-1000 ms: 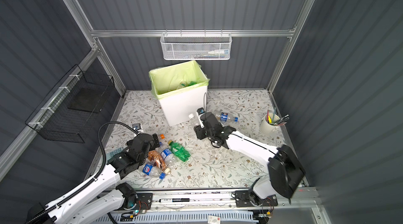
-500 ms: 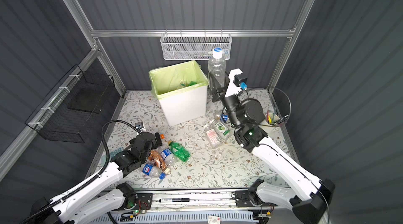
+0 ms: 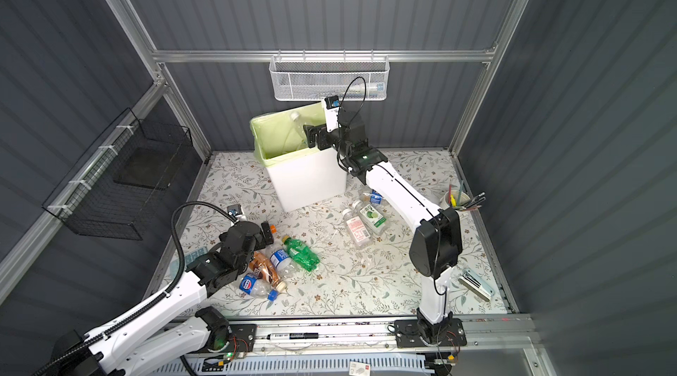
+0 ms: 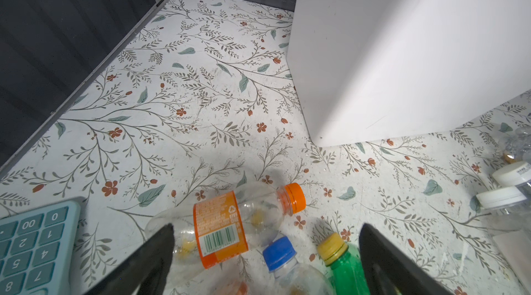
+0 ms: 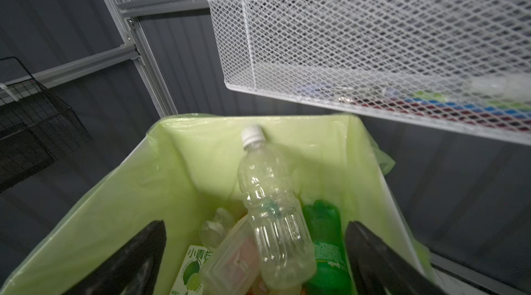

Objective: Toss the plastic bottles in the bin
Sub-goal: 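Lift the clear white-capped bottle with the right gripper and drop it into the bin, then lower the right gripper and close it on the pink-labelled clear bottle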

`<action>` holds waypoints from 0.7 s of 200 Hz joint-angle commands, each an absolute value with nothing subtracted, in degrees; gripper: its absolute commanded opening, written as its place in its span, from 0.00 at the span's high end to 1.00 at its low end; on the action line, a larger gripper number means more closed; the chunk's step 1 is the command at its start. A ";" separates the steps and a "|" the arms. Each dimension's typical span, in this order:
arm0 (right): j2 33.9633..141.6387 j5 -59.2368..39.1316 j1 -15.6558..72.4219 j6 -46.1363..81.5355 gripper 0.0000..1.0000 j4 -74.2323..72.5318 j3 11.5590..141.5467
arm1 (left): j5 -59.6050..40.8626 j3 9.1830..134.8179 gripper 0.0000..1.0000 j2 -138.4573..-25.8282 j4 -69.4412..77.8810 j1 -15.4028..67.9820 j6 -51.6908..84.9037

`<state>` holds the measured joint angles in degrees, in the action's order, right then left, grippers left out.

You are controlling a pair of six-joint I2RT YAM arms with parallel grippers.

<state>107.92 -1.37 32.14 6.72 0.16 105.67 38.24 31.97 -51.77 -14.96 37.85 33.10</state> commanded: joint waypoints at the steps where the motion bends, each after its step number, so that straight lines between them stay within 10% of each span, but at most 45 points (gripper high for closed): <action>1: 99.90 4.03 31.23 4.63 0.01 -1.01 104.98 | 37.65 30.69 0.00 -51.23 -15.08 37.86 33.88; 140: 80.82 3.03 26.80 8.77 0.01 0.60 65.42 | 37.49 30.72 0.00 -53.13 -15.86 37.88 36.22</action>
